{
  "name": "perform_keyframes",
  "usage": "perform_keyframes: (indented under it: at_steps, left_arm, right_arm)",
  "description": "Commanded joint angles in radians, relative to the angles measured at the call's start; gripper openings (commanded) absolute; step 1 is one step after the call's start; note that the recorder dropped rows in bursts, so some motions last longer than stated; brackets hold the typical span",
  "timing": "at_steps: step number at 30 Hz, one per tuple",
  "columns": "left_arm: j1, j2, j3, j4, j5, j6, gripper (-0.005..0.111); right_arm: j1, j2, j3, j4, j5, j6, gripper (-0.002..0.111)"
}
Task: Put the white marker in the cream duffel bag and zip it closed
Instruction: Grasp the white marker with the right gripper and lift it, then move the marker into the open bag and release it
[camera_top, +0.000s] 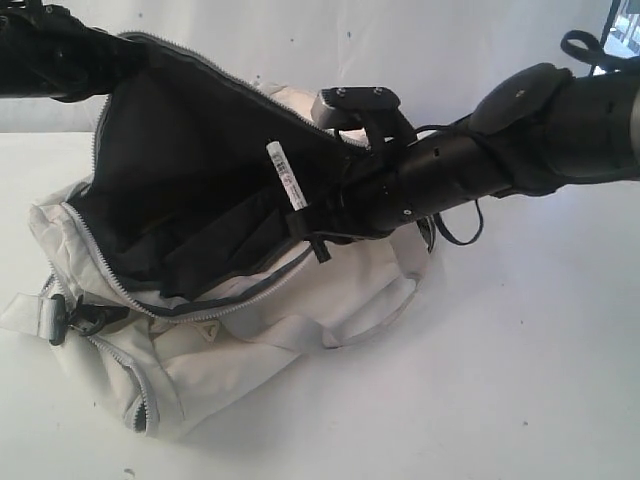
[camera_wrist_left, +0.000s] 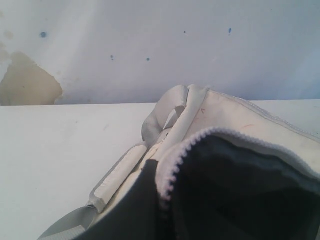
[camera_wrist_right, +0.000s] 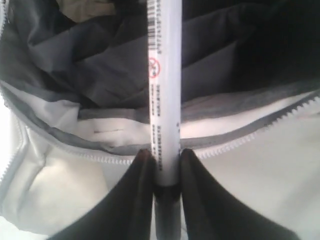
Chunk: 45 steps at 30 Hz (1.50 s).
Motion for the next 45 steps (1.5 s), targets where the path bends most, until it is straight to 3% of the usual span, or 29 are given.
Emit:
perform_keyframes:
  at_steps: [1, 11, 22, 28, 34, 40, 43, 45]
  left_arm:
    - [0.004, -0.002, -0.008, -0.004, -0.013, 0.0, 0.0]
    - [0.004, -0.002, -0.008, -0.003, -0.004, 0.0, 0.0]
    - [0.004, -0.002, -0.008, -0.003, 0.005, 0.0, 0.0]
    - [0.004, -0.002, -0.008, -0.003, 0.007, 0.0, 0.0]
    - [0.004, -0.002, -0.008, -0.003, 0.007, 0.0, 0.0]
    - [0.004, -0.002, -0.008, -0.003, 0.007, 0.0, 0.0]
    - [0.004, -0.002, -0.008, -0.003, 0.007, 0.0, 0.0]
    - [0.004, -0.002, -0.008, -0.003, 0.007, 0.0, 0.0]
  right_arm:
    - [0.004, 0.045, -0.046, 0.134, 0.032, 0.002, 0.0]
    - [0.004, 0.154, -0.13, 0.304, 0.143, 0.063, 0.0]
    - [0.004, 0.282, -0.195, 0.427, 0.191, 0.436, 0.0]
    - [0.004, 0.303, -0.212, 0.629, 0.145, 0.451, 0.0]
    - [0.004, 0.315, -0.212, 0.664, 0.083, 0.451, 0.001]
    - [0.004, 0.364, -0.247, 0.727, 0.094, 0.451, 0.019]
    - [0.004, 0.384, -0.273, 0.735, 0.1, 0.449, 0.037]
    - [0.004, 0.384, -0.282, 0.738, 0.093, 0.449, 0.056]
